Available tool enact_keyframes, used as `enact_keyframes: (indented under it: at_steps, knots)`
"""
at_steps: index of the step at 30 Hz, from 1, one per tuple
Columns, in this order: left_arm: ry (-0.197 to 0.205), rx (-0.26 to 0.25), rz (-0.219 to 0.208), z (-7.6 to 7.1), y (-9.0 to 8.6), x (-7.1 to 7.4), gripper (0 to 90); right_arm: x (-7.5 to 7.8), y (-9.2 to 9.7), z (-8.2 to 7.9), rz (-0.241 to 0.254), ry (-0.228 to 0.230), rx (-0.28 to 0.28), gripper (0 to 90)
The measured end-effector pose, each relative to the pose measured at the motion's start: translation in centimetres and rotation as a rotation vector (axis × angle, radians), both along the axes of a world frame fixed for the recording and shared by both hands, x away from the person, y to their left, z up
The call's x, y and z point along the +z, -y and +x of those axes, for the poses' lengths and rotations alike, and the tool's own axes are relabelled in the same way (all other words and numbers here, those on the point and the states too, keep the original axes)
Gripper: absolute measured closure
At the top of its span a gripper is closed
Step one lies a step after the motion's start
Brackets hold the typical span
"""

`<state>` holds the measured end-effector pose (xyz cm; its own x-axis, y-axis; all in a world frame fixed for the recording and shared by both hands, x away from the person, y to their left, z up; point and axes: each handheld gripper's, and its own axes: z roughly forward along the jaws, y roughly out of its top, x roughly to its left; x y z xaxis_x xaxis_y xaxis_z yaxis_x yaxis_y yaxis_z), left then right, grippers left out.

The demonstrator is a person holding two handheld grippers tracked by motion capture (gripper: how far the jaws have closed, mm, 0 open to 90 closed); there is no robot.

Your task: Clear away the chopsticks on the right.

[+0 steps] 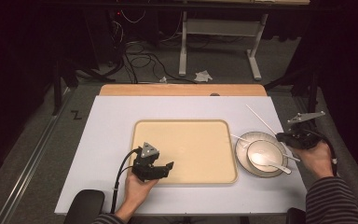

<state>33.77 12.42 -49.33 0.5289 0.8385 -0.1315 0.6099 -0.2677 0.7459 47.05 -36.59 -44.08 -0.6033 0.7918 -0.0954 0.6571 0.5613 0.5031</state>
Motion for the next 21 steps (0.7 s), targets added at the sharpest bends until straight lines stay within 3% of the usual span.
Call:
enact_keyframes:
  at_steps: [7,21]
  knots:
    - [0.006,-0.006,-0.032,0.5,-0.1,0.3,32.4,1.3,0.3,-1.1,0.024,0.032,-0.034,86.1]
    - [-0.017,-0.048,-0.081,1.9,0.7,0.1,32.8,4.4,-0.7,-4.6,0.055,0.102,-0.034,86.1]
